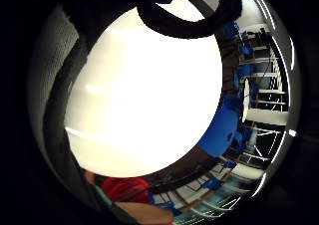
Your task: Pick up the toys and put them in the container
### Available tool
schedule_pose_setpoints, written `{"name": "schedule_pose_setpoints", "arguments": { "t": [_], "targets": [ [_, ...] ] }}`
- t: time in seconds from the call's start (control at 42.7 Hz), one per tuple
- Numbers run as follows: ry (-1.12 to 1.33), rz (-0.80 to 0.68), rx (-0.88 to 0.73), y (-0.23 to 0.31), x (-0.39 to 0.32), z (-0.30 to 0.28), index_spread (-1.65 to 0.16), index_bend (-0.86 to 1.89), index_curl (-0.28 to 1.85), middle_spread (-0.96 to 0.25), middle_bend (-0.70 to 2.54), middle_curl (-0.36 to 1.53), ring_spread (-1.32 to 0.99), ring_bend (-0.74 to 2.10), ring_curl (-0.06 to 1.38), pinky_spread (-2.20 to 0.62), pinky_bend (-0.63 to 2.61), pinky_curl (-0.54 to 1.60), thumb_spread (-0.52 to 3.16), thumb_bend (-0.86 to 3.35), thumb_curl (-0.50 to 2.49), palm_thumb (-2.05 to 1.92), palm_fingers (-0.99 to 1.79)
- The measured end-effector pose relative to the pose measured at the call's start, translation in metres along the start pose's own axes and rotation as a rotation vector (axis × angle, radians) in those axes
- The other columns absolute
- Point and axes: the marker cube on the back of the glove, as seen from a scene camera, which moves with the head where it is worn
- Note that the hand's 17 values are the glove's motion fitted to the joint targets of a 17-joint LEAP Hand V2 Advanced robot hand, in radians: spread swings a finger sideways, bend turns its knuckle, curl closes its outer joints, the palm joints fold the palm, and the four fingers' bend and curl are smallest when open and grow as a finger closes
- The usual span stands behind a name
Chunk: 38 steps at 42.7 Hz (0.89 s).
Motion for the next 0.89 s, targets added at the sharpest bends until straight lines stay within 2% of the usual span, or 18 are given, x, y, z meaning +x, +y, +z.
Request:
{"name": "schedule_pose_setpoints", "arguments": {
  "t": [0.398,0.89],
  "targets": [
    [-0.005,0.035,-0.041,0.083,0.049,0.053,-0.32,0.14,0.30,-0.07,0.11,0.33,-0.03,0.16,0.34,0.07,0.74,0.31,1.03,-0.10,0.23,-0.14,-0.23],
    [0.000,0.111,-0.053,0.121,0.079,0.075,-0.34,0.16,0.29,-0.07,0.12,0.26,-0.02,0.14,0.28,0.08,0.69,0.32,1.03,-0.09,0.18,-0.12,-0.22]
  ]
}}
